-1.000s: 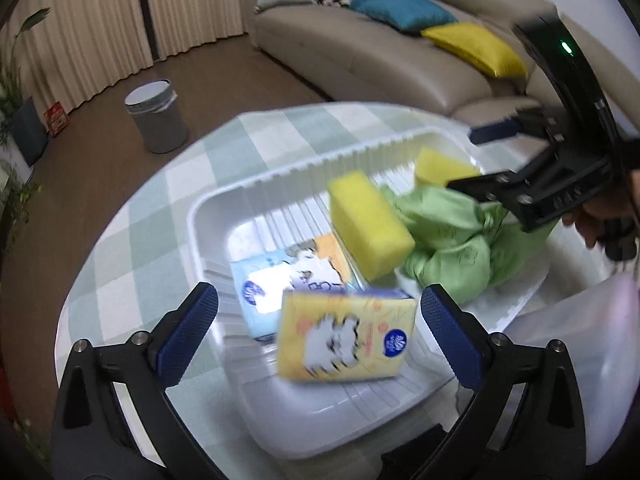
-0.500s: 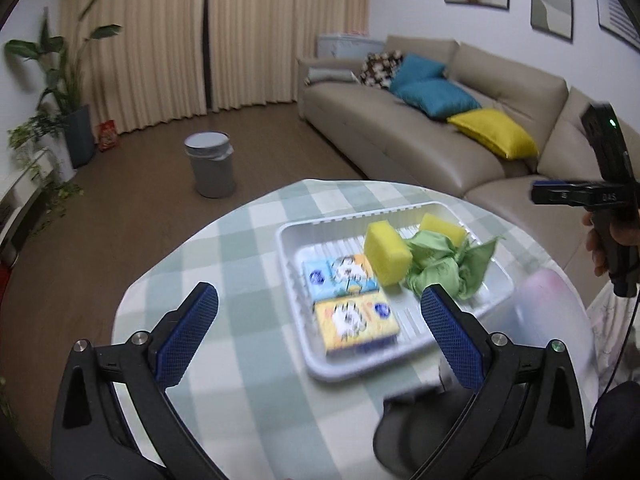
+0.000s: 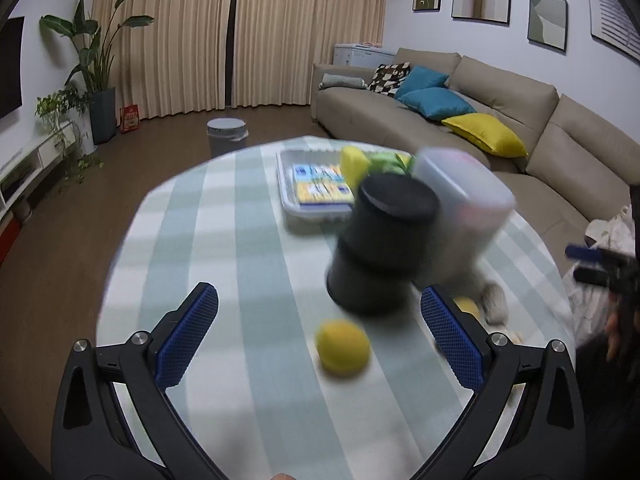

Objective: Organize soft objects
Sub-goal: 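Move both tools back toward the remaining items on the table, then grasp the cream coral puff with the right tool while the left tool grasps the yellow egg sponge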

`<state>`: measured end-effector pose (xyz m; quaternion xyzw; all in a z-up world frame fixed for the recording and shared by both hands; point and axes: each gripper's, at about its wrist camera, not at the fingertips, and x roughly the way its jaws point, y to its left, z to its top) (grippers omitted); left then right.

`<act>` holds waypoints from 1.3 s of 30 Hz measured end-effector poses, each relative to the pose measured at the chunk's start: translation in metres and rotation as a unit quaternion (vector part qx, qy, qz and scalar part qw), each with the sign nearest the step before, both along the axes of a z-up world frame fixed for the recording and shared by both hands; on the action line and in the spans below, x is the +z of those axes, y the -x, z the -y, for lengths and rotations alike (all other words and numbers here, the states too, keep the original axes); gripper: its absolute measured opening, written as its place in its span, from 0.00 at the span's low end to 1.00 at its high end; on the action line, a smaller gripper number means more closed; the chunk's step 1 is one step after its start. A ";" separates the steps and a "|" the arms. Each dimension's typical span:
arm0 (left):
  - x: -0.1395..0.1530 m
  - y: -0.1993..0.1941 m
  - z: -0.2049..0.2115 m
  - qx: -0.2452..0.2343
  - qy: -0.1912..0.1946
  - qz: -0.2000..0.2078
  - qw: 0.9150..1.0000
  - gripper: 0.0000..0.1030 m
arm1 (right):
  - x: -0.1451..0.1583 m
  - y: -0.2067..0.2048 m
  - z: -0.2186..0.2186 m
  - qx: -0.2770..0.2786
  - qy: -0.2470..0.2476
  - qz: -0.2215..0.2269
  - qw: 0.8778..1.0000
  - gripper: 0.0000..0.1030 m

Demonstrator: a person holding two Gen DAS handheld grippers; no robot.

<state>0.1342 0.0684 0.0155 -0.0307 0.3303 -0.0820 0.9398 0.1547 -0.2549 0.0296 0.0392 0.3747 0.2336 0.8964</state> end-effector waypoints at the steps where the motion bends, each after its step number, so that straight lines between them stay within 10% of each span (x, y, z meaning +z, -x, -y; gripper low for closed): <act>1: -0.003 0.007 0.002 -0.001 0.004 -0.004 1.000 1.00 | -0.007 0.015 -0.007 0.002 0.003 -0.002 1.000 1.00; 11: -0.034 0.063 0.025 0.012 0.038 -0.035 0.999 1.00 | -0.037 0.085 -0.068 0.034 0.052 0.033 0.998 1.00; 22: -0.047 0.063 0.012 0.055 0.052 -0.083 0.994 1.00 | -0.062 0.069 -0.096 0.031 0.084 -0.001 0.996 0.99; 34: -0.052 0.037 0.022 0.053 0.017 -0.105 0.993 1.00 | -0.084 0.058 -0.105 0.028 0.131 -0.019 0.991 0.37; 39: -0.048 0.022 0.028 0.051 0.004 -0.101 0.994 1.00 | -0.080 0.069 -0.095 0.032 0.120 -0.016 0.992 0.31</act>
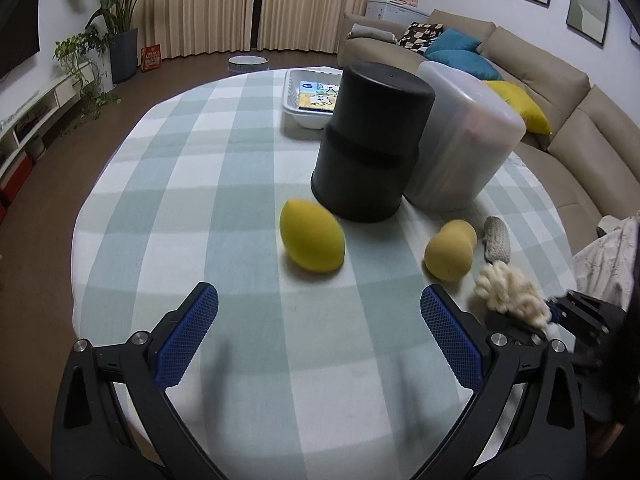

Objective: Organize soft objects
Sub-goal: 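Grasp the cream coral puff with the right tool while the left tool grasps the yellow egg sponge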

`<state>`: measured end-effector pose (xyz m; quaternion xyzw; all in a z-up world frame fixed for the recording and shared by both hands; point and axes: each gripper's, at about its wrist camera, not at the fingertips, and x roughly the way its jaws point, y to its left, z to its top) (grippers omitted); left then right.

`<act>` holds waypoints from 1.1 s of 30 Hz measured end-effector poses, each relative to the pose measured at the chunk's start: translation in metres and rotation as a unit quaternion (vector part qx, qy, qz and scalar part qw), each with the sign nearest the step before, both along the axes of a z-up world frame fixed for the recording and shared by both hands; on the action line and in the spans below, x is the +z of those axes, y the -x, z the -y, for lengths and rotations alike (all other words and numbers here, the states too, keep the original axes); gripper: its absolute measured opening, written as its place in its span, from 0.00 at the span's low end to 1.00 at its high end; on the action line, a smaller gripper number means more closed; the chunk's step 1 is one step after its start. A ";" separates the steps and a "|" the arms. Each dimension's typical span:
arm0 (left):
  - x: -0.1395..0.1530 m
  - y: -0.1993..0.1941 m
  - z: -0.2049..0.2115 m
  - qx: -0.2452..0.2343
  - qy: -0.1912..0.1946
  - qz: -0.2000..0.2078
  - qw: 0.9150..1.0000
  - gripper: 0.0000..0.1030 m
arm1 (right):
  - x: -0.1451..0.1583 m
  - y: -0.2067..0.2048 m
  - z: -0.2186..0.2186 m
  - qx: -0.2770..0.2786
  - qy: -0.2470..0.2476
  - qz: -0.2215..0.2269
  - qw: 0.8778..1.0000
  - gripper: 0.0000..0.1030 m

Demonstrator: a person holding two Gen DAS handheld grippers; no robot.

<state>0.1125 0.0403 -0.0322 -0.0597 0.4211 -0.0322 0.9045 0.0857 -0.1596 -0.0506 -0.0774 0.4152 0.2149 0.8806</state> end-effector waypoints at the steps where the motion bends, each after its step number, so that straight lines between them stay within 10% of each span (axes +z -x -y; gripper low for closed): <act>1: 0.000 -0.003 0.001 -0.001 -0.001 -0.001 1.000 1.00 | 0.001 0.002 0.001 0.000 -0.001 0.003 1.000 0.31; 22: -0.033 -0.059 -0.004 0.029 -0.005 -0.045 0.999 0.98 | -0.001 0.004 0.008 0.002 -0.013 0.004 1.000 0.31; 33: -0.027 -0.046 0.008 0.006 -0.023 -0.027 0.999 0.39 | -0.001 0.008 0.003 0.004 0.002 0.010 1.000 0.31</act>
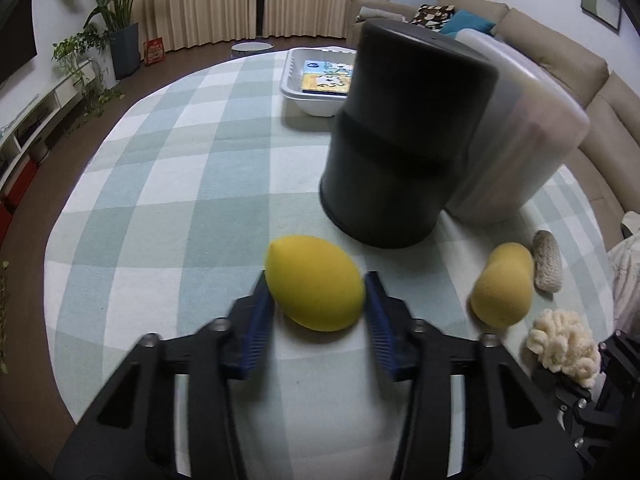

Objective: Organize soft objects
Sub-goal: 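Grasp the cream coral puff with the right tool while the left tool grasps the yellow egg sponge, then carry the coral puff and egg sponge into the white tray and open both tools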

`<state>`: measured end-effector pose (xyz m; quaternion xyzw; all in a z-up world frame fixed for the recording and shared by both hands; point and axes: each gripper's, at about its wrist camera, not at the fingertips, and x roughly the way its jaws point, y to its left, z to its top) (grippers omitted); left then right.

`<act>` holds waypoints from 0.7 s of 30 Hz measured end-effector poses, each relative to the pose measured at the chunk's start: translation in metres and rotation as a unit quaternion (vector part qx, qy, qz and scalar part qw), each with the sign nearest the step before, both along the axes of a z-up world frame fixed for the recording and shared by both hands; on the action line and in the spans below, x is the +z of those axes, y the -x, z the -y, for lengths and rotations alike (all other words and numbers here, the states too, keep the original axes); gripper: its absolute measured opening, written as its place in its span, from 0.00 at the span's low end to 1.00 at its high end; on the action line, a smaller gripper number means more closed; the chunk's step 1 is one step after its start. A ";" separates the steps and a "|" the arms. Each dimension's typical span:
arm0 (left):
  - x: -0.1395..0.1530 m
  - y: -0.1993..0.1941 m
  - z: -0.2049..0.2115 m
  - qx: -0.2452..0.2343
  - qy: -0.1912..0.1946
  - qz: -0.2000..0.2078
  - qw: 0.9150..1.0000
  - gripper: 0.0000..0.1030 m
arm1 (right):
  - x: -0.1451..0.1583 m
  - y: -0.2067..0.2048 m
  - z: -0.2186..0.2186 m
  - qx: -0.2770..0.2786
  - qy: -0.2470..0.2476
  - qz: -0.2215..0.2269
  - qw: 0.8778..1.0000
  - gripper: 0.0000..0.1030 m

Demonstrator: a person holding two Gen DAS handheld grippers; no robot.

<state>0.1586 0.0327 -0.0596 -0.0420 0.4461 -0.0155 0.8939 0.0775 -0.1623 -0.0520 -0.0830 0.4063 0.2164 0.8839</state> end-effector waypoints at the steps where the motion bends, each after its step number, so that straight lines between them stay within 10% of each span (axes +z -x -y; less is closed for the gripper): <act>1: 0.001 0.002 0.001 -0.001 -0.002 0.001 1.000 0.39 | 0.000 0.000 0.000 0.000 0.002 0.001 1.000 0.31; 21: 0.024 0.093 0.046 -0.066 0.022 0.014 0.997 0.37 | 0.022 0.031 0.014 -0.004 0.004 0.010 1.000 0.30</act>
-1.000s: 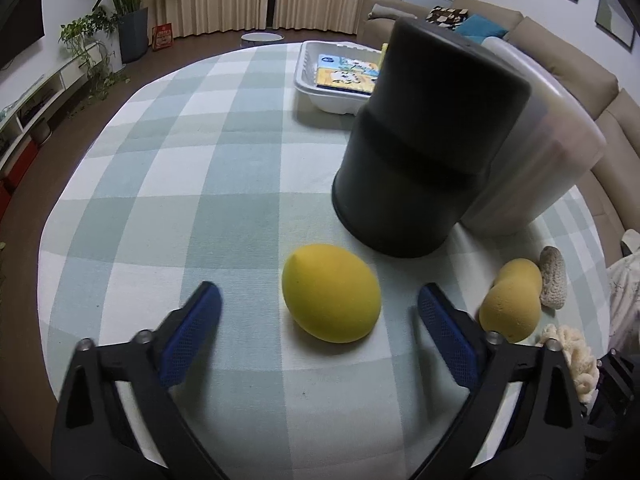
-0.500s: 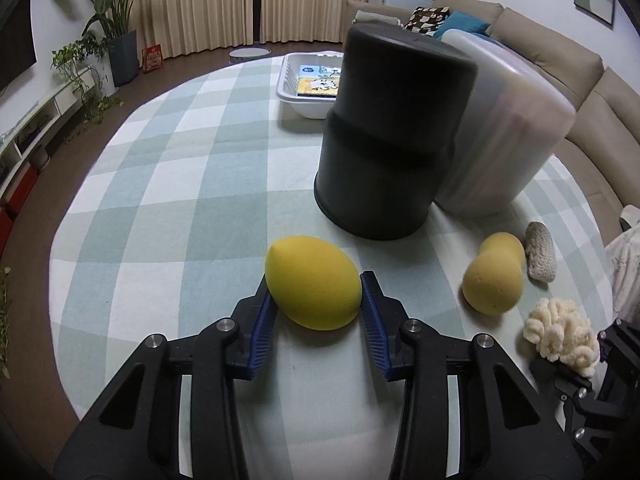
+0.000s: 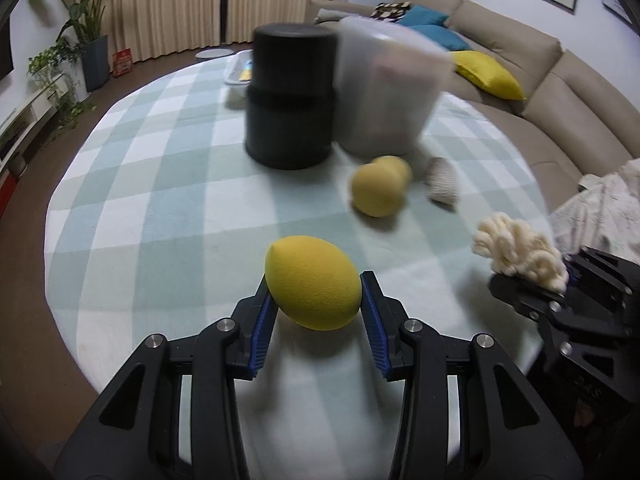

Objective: Organize soft objects
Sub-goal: 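Carry the coral puff and egg sponge into the white tray and open both tools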

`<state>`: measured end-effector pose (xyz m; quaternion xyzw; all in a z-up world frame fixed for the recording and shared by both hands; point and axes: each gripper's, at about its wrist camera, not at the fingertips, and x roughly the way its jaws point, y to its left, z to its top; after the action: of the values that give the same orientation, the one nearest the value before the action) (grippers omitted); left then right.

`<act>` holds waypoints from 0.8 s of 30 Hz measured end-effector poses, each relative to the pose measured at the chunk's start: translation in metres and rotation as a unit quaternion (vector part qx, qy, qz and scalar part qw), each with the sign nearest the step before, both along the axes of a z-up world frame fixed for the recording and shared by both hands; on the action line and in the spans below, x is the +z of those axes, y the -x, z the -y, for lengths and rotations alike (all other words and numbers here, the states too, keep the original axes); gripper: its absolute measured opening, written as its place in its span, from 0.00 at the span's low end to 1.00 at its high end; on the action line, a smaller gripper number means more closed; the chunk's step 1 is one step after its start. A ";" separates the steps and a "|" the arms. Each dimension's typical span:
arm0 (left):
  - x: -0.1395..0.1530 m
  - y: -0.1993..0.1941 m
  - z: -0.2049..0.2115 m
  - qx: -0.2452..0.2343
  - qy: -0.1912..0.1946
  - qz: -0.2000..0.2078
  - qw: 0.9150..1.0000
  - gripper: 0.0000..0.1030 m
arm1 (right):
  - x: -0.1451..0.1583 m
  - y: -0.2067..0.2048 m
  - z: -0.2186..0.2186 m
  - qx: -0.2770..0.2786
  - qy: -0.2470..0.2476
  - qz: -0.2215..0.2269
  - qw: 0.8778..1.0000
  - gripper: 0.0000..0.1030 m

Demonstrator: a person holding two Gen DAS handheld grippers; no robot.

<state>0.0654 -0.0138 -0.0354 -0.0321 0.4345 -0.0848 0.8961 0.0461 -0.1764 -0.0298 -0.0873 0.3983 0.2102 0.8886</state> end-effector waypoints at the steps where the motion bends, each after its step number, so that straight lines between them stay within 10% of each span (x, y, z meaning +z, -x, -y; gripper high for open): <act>1: 0.004 0.002 0.002 -0.003 0.000 0.004 1.000 0.37 | 0.002 0.002 0.002 -0.001 -0.001 0.001 1.000 0.30; 14: 0.108 0.012 0.018 -0.051 0.026 0.089 0.994 0.37 | 0.073 0.014 0.032 -0.007 -0.031 0.037 0.999 0.30; 24: 0.213 -0.083 -0.016 -0.043 -0.012 0.163 0.986 0.37 | 0.184 -0.050 0.051 0.018 -0.038 0.116 0.992 0.30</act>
<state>0.1486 0.0018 0.1776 0.0122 0.2842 -0.1222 0.9509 0.0959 -0.2275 0.1541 -0.0847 0.2829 0.2296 0.9274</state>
